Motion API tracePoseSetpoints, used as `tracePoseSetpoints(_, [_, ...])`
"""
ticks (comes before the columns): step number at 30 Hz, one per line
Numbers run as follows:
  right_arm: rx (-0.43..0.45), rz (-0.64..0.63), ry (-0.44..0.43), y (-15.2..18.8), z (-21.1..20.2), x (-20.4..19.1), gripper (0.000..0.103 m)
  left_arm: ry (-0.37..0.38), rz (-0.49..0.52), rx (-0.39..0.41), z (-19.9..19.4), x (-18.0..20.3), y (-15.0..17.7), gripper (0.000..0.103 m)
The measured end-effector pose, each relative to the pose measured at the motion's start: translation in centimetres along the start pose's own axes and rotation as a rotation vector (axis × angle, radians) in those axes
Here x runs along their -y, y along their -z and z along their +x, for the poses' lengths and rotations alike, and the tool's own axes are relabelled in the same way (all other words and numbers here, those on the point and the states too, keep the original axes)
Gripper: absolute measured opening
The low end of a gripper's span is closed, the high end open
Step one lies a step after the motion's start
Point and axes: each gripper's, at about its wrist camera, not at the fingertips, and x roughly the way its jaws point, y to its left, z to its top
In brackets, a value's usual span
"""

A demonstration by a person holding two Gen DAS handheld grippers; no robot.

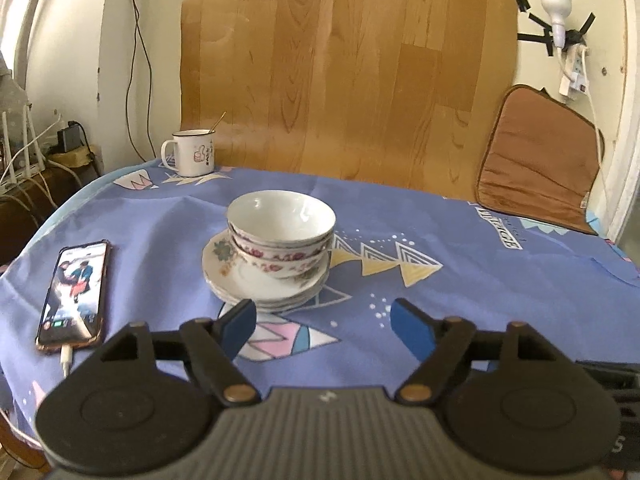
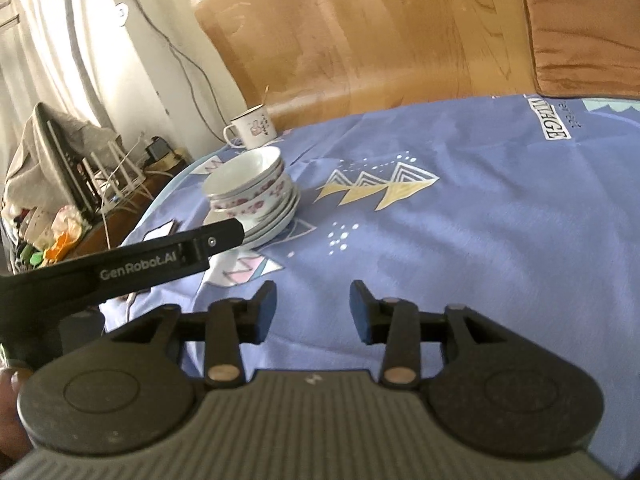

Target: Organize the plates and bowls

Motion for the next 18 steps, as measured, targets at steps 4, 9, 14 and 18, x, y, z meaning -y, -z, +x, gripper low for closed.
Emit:
tracePoseSetpoints(4, [0.019, -0.006, 0.020, 0.7, -1.2, -0.5, 0.049, 0.058, -0.018, 0.012, -1.8, 0.3, 0.8, 0.078])
tracePoseSetpoints(9, [0.042, 0.016, 0.077, 1.7, -3.0, -0.3, 0.054, 0.157, -0.019, 0.044, -3.7, 1.5, 1.4, 0.099])
tracePoseSetpoints(14, [0.080, 0.066, 0.137, 2.4, -4.8, 1.2, 0.061, 0.194, 0.038, 0.041, -3.6, 4.2, 1.8, 0.103])
tracePoseSetpoints(18, [0.065, 0.096, 0.156, 2.6, -4.9, 2.4, 0.061, 0.196, 0.020, 0.026, -3.1, 5.1, 2.2, 0.103])
